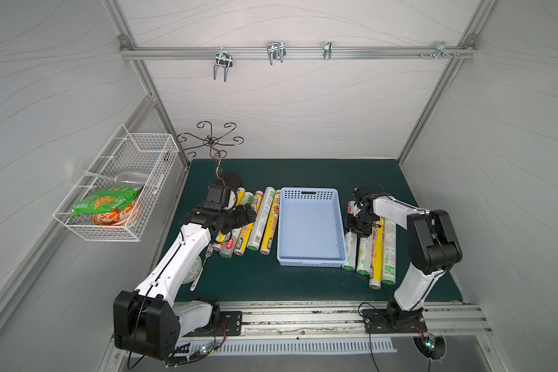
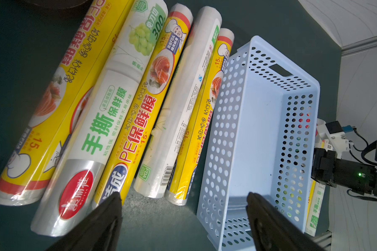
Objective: Put the plastic wrap into the basket
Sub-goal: Pick up the plastic wrap from the center of the board.
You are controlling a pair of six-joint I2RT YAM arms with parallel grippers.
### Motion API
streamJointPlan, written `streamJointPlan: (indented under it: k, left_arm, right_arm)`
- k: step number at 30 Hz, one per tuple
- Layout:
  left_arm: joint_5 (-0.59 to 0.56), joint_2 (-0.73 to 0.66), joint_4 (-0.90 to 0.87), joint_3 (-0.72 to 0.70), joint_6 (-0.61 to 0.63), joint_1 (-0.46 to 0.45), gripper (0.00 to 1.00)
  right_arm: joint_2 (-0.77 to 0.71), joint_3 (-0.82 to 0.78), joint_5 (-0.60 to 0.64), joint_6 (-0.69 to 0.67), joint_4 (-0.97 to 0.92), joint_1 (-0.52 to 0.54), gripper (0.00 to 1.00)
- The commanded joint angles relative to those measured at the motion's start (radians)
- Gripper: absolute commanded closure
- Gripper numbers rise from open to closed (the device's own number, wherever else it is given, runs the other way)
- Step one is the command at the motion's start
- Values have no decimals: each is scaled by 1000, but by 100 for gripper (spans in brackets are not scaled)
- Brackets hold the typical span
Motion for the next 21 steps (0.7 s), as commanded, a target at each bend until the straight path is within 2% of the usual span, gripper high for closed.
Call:
streamJointPlan:
  k: [1, 4, 10, 21]
  left_arm:
    - [1, 3, 29, 27, 7, 0, 8]
    - [1, 4, 26, 30, 6, 0, 8]
    - [1, -5, 22, 31, 2, -1, 9]
    - [-2, -16, 7, 41, 4, 0, 9]
  right_arm:
    - [24, 31, -6, -10, 7, -1, 50]
    - [21, 54, -13, -12, -8, -6, 56]
    - [15, 154, -21, -30, -99, -26, 63]
    - [-22, 400, 59, -94, -346, -65, 64]
